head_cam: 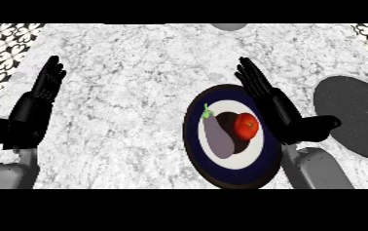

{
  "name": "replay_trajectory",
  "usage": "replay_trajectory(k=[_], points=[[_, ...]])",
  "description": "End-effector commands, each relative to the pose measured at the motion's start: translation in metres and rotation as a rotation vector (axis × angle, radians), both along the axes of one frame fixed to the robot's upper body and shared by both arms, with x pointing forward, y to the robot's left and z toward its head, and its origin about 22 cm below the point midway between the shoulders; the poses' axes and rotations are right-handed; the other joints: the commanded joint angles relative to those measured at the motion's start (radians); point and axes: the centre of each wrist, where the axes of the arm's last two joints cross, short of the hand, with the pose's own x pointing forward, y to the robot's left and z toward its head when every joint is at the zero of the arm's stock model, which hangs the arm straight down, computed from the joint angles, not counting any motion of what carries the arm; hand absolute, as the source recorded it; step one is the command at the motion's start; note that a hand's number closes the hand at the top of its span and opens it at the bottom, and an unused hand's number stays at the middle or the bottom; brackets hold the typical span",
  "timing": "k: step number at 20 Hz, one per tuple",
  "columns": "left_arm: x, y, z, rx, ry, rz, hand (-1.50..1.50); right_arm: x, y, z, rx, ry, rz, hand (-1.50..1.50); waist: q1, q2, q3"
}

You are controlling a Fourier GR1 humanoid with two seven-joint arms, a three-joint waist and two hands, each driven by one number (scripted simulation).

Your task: Pick the tomato from the plate and place it in the pan

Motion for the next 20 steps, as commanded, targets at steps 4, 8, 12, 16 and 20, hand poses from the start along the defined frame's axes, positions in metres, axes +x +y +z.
replay_trajectory(k=[4,8,12,16,20], points=[[0.011,-0.016,0.007,-0.051,-0.029,-0.017,0.00,0.013,0.022,0.014,0.045,-0.178,0.592,1.50,0.047,0.036,-0.023],[0.013,-0.027,-0.006,-0.116,0.042,-0.005,0.00,0.026,-0.014,0.020,0.020,-0.374,0.716,1.50,0.013,0.040,-0.021],[0.020,-0.022,-0.005,-0.130,0.049,0.027,0.00,0.041,-0.083,0.028,0.114,-0.593,0.505,-1.50,-0.017,0.042,-0.020],[0.020,-0.033,-0.010,-0.150,0.052,0.004,0.00,0.049,-0.141,0.041,0.027,-0.683,0.444,-1.50,0.005,0.043,-0.021],[0.023,-0.035,-0.004,-0.150,0.050,-0.004,0.00,0.054,-0.170,0.074,-0.173,-0.693,0.510,-1.50,0.027,0.038,-0.023]])
